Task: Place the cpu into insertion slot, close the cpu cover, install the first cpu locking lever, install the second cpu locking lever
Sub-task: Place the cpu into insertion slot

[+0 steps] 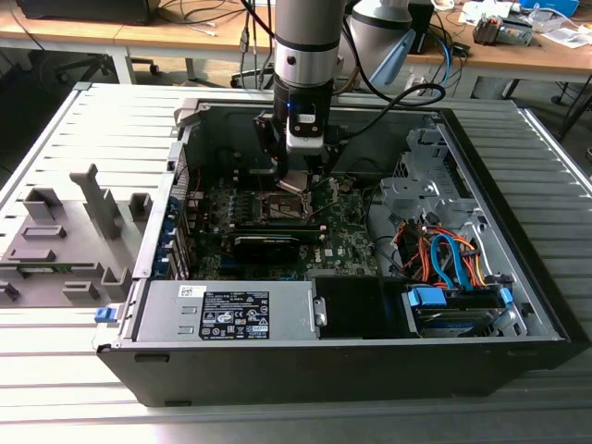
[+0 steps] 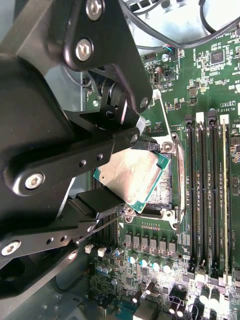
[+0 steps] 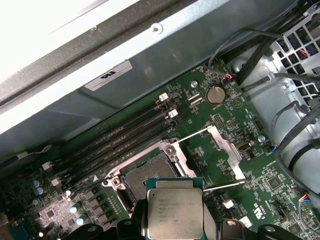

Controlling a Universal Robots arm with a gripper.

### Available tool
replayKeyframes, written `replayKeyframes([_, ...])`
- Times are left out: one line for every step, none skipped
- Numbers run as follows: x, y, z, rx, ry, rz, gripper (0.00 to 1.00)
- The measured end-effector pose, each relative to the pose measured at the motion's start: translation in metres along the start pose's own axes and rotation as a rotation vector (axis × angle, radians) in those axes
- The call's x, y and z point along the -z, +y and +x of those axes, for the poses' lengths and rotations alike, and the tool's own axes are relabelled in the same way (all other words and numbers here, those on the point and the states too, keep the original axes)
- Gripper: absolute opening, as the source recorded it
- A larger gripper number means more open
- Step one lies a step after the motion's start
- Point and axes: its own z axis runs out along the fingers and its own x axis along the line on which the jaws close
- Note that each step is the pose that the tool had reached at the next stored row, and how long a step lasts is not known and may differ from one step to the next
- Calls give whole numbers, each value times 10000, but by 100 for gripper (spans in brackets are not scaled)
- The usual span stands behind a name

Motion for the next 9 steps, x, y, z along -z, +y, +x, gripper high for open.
replayKeyframes([0, 0, 0, -6, 0, 0, 54])
replayKeyframes([0, 0, 0, -11, 0, 0, 54])
replayKeyframes([0, 0, 0, -14, 0, 1, 54])
replayKeyframes([0, 0, 0, -24, 0, 1, 54])
replayKeyframes([0, 0, 0, -32, 0, 1, 54])
replayKeyframes([0, 0, 0, -35, 0, 2, 54])
replayKeyframes([0, 0, 0, -38, 0, 2, 54])
replayKeyframes([0, 0, 0, -48, 1, 2, 54])
replayKeyframes([0, 0, 0, -55, 0, 2, 54])
